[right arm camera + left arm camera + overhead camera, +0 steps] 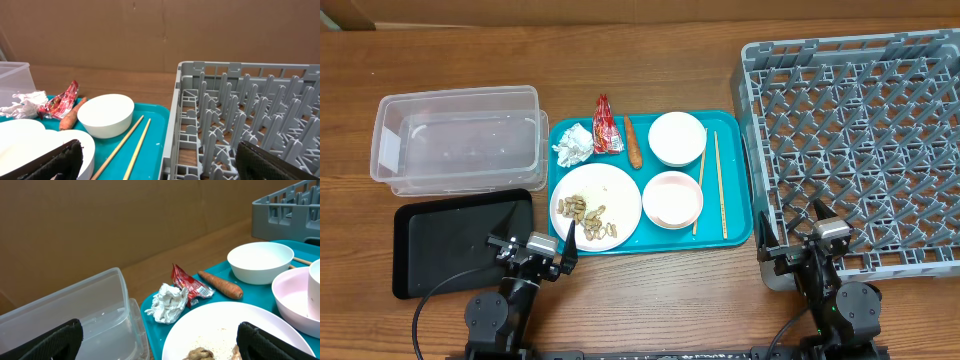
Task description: Sort waste into correct bins and load items into the dishwasher
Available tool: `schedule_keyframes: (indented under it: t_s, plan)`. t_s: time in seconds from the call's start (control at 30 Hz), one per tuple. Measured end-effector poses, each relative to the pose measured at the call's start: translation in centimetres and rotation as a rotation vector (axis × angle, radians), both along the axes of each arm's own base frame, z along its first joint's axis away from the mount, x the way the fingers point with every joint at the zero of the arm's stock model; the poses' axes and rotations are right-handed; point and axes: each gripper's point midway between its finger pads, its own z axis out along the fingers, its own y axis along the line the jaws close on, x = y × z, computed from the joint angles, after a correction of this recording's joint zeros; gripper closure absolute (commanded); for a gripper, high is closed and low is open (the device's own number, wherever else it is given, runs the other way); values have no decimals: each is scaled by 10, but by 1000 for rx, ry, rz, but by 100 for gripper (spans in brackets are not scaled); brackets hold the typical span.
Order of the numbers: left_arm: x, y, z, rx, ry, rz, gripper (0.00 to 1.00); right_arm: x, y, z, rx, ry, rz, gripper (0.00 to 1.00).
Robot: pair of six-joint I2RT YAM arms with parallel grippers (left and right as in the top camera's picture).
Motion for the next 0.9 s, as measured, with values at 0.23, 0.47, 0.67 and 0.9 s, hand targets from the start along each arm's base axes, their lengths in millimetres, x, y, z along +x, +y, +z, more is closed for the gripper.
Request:
schedule_keyframes:
  t_s: [0.23,0.47,0.67,0.9]
  plan:
    - [0,0,0,0,0,0,0,0,0,0,0,0,0,0]
    - [-1,-3,0,-2,0,-20,0,0,0,0,0,0,0,0]
    - [-8,-24,5,-10,-17,-148,0,0,1,0,1,0,8,0]
    - [-22,-53,17,-42,-56,-334,0,-3,14,10,12,-37,85,0]
